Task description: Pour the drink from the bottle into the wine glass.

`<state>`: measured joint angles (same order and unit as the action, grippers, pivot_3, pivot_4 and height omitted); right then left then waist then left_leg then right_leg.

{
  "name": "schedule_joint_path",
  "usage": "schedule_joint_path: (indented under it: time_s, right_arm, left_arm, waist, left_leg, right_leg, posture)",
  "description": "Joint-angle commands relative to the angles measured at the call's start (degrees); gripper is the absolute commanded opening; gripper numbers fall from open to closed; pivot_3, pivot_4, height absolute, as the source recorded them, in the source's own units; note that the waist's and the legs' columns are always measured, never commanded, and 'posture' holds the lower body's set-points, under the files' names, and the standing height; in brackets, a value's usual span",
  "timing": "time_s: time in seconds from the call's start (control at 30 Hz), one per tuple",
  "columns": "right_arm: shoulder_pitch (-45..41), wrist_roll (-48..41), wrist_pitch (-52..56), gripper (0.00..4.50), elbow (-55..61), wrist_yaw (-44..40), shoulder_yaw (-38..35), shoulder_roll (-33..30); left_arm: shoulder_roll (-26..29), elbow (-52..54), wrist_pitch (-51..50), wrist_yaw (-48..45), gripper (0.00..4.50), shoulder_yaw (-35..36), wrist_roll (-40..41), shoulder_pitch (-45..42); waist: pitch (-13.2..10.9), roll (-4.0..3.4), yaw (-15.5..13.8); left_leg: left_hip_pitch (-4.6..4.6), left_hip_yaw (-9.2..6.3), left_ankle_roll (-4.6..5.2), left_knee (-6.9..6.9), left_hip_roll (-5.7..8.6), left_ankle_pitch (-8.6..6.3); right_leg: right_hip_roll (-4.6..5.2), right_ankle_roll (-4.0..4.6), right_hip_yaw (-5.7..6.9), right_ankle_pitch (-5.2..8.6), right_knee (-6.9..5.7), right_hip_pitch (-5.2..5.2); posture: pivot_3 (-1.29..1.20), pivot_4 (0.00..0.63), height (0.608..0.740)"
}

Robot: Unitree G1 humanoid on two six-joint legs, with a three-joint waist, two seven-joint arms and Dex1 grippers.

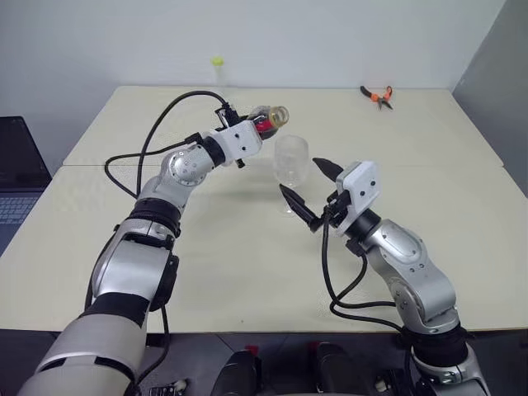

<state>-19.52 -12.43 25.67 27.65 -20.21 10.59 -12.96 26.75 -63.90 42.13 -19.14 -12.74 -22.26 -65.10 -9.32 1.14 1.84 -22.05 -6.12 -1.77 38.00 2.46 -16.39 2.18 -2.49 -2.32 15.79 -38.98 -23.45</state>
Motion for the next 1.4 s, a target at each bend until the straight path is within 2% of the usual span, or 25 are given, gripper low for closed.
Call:
schedule_joint_path:
  time_s: [0.03,0.73,1.4]
  right_arm:
    - [-1.2,0.6,-0.9,4.50,1.1,0.5,-0.4,0.5]
    - [-1.0,1.4,-1.0,4.50,0.6,0.7,-0.4,1.2]
    - [-0.6,1.8,-0.9,4.50,0.4,0.2,-0.3,1.5]
  left_arm:
    - [1.6,0.0,2.7,3.4,0.74,-1.2,-2.3,-3.2]
    - [5.8,-2.5,6.9,16.5,0.74,-10.6,-16.4,-9.1]
    - [7.6,-3.9,7.1,25.2,0.69,-14.5,-22.1,-12.2]
  waist:
    - [0.0,0.00,0.0]
    - [0.0,0.00,0.0]
    - [0.0,0.00,0.0]
  left_leg:
    - [0.00,-0.01,0.00,0.00,0.00,0.00]
    - [-0.04,0.01,0.01,0.00,0.01,0.00]
    - [-0.06,0.03,0.00,0.01,0.03,0.00]
  right_leg:
    - [0.00,0.00,0.01,0.00,0.00,0.00]
    - [-0.01,0.00,0.01,0.00,-0.02,-0.05]
    - [-0.01,0.00,0.00,0.00,-0.05,-0.09]
  posture:
    - [0.00,0.150,0.740]
    - [0.00,0.150,0.740]
    - [0.00,0.150,0.740]
